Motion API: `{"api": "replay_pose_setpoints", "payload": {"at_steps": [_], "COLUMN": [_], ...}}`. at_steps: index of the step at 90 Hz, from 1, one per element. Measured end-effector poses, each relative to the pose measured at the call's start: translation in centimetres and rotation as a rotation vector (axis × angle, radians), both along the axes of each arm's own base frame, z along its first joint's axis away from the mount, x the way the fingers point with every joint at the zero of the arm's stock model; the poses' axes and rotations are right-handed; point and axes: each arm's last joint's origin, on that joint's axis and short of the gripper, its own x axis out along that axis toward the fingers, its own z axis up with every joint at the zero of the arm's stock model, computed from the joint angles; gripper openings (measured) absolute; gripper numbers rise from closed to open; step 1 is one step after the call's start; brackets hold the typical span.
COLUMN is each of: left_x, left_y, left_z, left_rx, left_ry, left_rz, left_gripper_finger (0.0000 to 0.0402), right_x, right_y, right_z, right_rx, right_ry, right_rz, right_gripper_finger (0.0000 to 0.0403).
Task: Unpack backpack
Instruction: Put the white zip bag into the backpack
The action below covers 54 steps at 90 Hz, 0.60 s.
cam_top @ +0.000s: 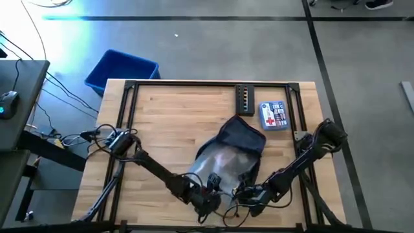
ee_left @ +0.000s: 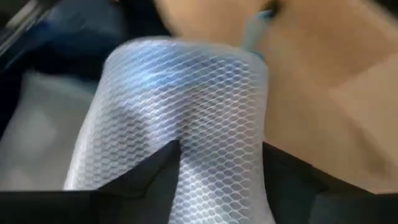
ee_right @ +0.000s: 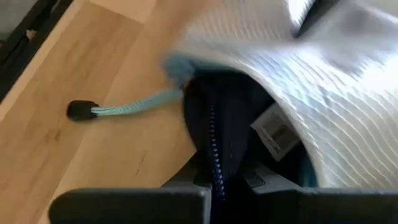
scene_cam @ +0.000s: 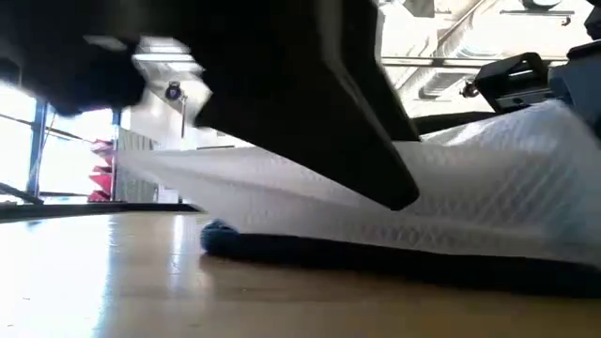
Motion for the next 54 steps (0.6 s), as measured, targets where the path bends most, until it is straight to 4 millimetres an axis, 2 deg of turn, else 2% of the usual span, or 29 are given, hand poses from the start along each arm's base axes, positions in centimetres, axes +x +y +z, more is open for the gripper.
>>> {"api": "replay_pose_setpoints", "payload": {"at_steps": [11, 20, 24, 47, 54], "left_x": [0.5, 0.6, 0.7, 0.8, 1.3], "left_y": [1.1, 1.4, 1.3, -0.8, -0.7], "left_z": [-0.7, -0.4, -0.1, 3.7, 4.3], "left_rx": [0.008, 0.023, 0.039, 0.180, 0.181], "left_ry": [0.014, 0.001, -0.004, -0.140, -0.182], "left_rz": [0.067, 0.085, 0.095, 0.160, 0.166], "left_gripper_finger": [0.0109, 0.0034, 0.0014, 0.0001, 0.0000], "right_x": [0.1, 0.0, 0.0, 0.0, 0.0], "right_y": [0.1, 0.1, 0.1, 0.2, 0.3], "right_z": [0.1, 0.1, 0.0, 0.0, 0.1], "right_rx": [0.006, 0.009, 0.009, 0.009, 0.012], "right_ry": [-0.007, -0.001, 0.002, 0.009, 0.003], "right_rz": [0.004, 0.026, 0.027, 0.042, 0.073], "right_gripper_finger": [0.0000, 0.0000, 0.0000, 0.0000, 0.0000]}}
